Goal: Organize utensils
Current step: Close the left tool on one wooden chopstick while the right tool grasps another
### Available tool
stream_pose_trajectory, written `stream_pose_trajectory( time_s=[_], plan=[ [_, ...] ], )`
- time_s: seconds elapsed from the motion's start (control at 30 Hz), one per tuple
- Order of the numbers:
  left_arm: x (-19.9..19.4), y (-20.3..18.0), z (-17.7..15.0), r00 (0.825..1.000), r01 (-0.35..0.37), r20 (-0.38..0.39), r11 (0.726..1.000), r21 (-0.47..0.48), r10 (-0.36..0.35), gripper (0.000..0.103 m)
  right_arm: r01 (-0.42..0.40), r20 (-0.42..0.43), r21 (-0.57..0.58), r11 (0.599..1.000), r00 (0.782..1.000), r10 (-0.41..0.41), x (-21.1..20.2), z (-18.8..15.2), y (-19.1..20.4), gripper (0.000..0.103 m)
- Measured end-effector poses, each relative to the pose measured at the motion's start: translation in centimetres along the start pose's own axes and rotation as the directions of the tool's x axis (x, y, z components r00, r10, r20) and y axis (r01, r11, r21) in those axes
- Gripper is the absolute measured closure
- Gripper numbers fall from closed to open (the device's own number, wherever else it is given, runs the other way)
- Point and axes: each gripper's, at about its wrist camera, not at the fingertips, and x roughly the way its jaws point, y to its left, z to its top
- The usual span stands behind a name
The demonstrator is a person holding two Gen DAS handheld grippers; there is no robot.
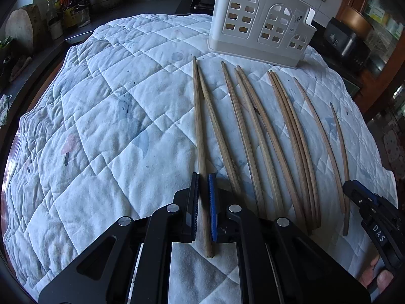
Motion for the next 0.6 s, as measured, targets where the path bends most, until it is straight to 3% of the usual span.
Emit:
stream_pose_trajectory(
  time_s=[0.2,0.4,0.6],
  plan=[
    [0.1,-0.3,0.1,1.0,-0.011,0.006,1.0,0.027,0.011,0.096,0.064,0.005,-0.058,0.996,0.998,-0.064,0.2,-0.1,1.0,0.091],
    [-0.5,0.7,0.1,0.999,0.036,0.008,0.999,0.008,-0.036,0.097,0.055,0.025,-0.061,0.997,0.998,-0.053,-0.9,-0.2,0.8,0.094],
    [-2.3,1.5,-0.2,0.996,0.07,0.049,0.997,0.017,-0.071,0.097,0.043,0.112,-0.09,0.995,0.993,-0.033,-4.4,0.0,1.2,0.096]
  ],
)
